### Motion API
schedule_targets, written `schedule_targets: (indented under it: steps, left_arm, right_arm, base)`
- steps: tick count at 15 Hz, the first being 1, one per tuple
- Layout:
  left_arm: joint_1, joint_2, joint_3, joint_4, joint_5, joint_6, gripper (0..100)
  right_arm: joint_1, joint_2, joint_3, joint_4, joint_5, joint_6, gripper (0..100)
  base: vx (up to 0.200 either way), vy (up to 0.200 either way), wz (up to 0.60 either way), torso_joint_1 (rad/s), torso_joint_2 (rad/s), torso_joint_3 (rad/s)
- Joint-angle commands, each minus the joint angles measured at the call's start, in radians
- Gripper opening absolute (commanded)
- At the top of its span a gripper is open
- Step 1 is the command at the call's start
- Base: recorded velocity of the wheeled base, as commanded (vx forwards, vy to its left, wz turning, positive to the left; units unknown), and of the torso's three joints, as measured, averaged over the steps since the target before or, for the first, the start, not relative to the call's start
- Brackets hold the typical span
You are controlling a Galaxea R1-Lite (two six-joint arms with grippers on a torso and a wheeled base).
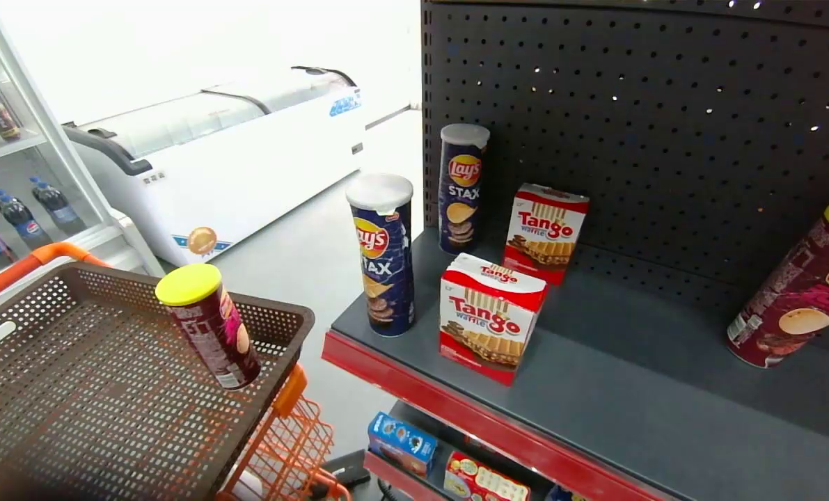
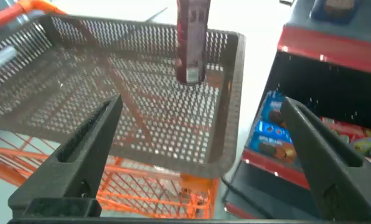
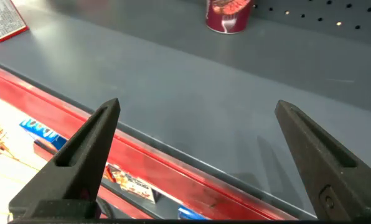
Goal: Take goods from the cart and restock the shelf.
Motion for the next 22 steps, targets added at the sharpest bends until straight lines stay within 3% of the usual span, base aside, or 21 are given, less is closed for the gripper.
schedule_targets:
  steps: [1,2,4,5,6,11,13,15,18,19,21,22]
  left_arm:
    - [-0.009,0.109,-0.114,0.032,0.002,0.004,100]
    - [-0.004,0.371,-0.270,0.064,0.016,0.006,100]
    - [-0.007,0.585,-0.315,0.013,0.051,0.042,100]
    - [-0.070,0.640,-0.305,-0.051,0.087,0.042,100]
    - [-0.070,0.689,-0.305,-0.051,0.114,0.013,100]
    - [0.027,0.957,-0.307,-0.172,0.039,-0.013,100]
    - [0.073,1.198,-0.243,-0.453,0.036,-0.005,100]
    - [0.068,1.367,-0.186,-0.691,0.036,-0.005,100]
    - [0.065,1.571,-0.184,-0.924,0.035,-0.016,100]
    - [0.062,1.602,-0.189,-0.962,0.033,-0.016,100]
    - [0.065,1.810,-0.212,-1.195,0.036,0.026,100]
    - [0.059,1.829,-0.212,-1.228,0.036,0.033,100]
  right_arm:
    - [0.001,0.000,0.000,0.000,0.000,0.000,100]
    - [0.001,0.000,0.000,0.000,0.000,0.000,100]
    - [0.001,0.000,0.000,0.000,0.000,0.000,100]
    - [0.001,0.000,0.000,0.000,0.000,0.000,100]
    - [0.001,0.000,0.000,0.000,0.000,0.000,100]
    - [0.001,0.000,0.000,0.000,0.000,0.000,100]
    - [0.001,0.000,0.000,0.000,0.000,0.000,100]
    - [0.001,0.000,0.000,0.000,0.000,0.000,100]
    - [0.001,0.000,0.000,0.000,0.000,0.000,100]
    - [0.001,0.000,0.000,0.000,0.000,0.000,100]
    - [0.001,0.000,0.000,0.000,0.000,0.000,100]
    - [0.001,0.000,0.000,0.000,0.000,0.000,100]
  base:
    - [0.000,0.000,0.00,0.000,0.00,0.000]
    - [0.000,0.000,0.00,0.000,0.00,0.000]
    - [0.000,0.000,0.00,0.000,0.00,0.000]
    - [0.000,0.000,0.00,0.000,0.00,0.000]
    - [0.000,0.000,0.00,0.000,0.00,0.000]
    - [0.000,0.000,0.00,0.000,0.00,0.000]
    - [0.000,0.000,0.00,0.000,0.00,0.000]
    - [0.000,0.000,0.00,0.000,0.00,0.000]
    - [0.000,0.000,0.00,0.000,0.00,0.000]
    - [0.000,0.000,0.00,0.000,0.00,0.000]
    - [0.000,0.000,0.00,0.000,0.00,0.000]
    - [0.000,0.000,0.00,0.000,0.00,0.000]
